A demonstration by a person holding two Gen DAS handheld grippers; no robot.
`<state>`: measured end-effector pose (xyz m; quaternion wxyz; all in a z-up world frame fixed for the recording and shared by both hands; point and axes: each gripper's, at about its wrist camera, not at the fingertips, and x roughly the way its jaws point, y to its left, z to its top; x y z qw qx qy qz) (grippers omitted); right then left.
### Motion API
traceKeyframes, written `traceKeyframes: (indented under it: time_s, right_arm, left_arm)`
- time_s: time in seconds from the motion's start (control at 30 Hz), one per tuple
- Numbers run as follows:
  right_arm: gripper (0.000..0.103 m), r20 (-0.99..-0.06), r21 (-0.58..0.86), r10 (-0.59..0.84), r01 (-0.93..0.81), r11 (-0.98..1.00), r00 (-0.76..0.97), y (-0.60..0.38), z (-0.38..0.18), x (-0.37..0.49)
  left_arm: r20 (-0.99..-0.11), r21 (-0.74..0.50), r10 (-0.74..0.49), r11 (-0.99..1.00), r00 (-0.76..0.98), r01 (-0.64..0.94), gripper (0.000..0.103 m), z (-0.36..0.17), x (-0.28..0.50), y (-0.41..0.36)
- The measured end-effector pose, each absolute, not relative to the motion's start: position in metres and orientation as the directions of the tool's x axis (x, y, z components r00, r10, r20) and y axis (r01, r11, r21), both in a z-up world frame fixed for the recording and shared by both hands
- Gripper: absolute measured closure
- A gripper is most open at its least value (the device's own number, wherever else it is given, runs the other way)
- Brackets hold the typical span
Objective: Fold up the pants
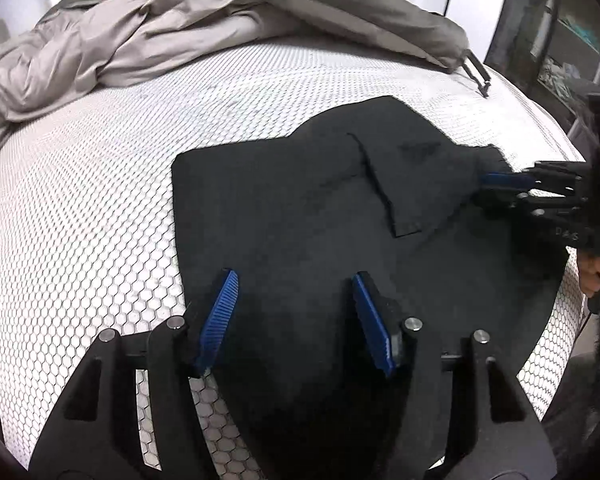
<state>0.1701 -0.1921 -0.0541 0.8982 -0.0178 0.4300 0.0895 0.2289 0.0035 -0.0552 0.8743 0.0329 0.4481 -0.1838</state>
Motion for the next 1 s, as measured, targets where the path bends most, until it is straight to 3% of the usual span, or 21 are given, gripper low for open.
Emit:
traceKeyframes:
  time_s: [0.07, 0.17, 0.27, 0.4, 0.5, 0.53, 0.6, 0.73, 0.87, 1.0]
  right_arm:
    - [0.076, -0.763, 0.044, 0.149, -0.178, 0.983, 0.629, -0.189, -0.046, 0.165]
    - [0.074, -0.708, 0.114, 0.241, -0.229, 0.967, 0.664, -0.171, -0.028, 0.166]
    - [0.072, -0.708, 0.110, 0.253, -0.250, 0.962, 0.660, -0.148, -0.030, 0.182]
    - [0.071, -0.791, 0.010, 0.140, -0.216, 0.976, 0.595, -0.133, -0.060, 0.219]
    - [0.071, -0.803, -0.059, 0.030, -0.129, 0.990, 0.595, -0.162, -0.058, 0.214]
    - [0.078, -0.802, -0.093, -0.020, -0.093, 0.991, 0.597, -0.176, -0.055, 0.211]
    - [0.079, -0.804, -0.021, 0.050, -0.112, 0.993, 0.592, -0.188, -0.051, 0.208]
    - [0.074, -0.750, 0.079, 0.144, -0.129, 0.988, 0.645, -0.176, -0.031, 0.203]
    - [0.067, -0.754, 0.113, 0.191, -0.162, 0.980, 0.629, -0.149, -0.038, 0.227]
    - [0.068, -0.808, -0.033, 0.042, -0.116, 0.993, 0.588, -0.158, -0.056, 0.230]
  left_arm:
    - [-0.785, -0.115, -0.283, 0.941, 0.552, 0.319, 0.052, -0.045, 0.230, 0.007]
    - [-0.736, -0.107, -0.274, 0.950, 0.619, 0.293, 0.052, -0.029, 0.235, 0.006]
    - [-0.748, -0.104, -0.245, 0.961, 0.618, 0.255, 0.052, -0.038, 0.256, -0.004]
    - [-0.783, -0.094, -0.239, 0.958, 0.574, 0.270, 0.051, -0.060, 0.274, -0.008]
    - [-0.788, -0.104, -0.223, 0.967, 0.574, 0.233, 0.051, -0.057, 0.271, -0.001]
    - [-0.789, -0.097, -0.216, 0.968, 0.575, 0.230, 0.051, -0.055, 0.270, -0.002]
    - [-0.793, -0.075, -0.200, 0.970, 0.576, 0.233, 0.056, -0.046, 0.267, -0.006]
    - [-0.720, -0.157, -0.264, 0.963, 0.642, 0.221, 0.057, -0.020, 0.267, -0.012]
    - [-0.788, -0.101, -0.194, 0.977, 0.584, 0.189, 0.057, -0.052, 0.291, -0.029]
    - [-0.780, -0.092, -0.192, 0.977, 0.595, 0.195, 0.058, -0.049, 0.284, -0.021]
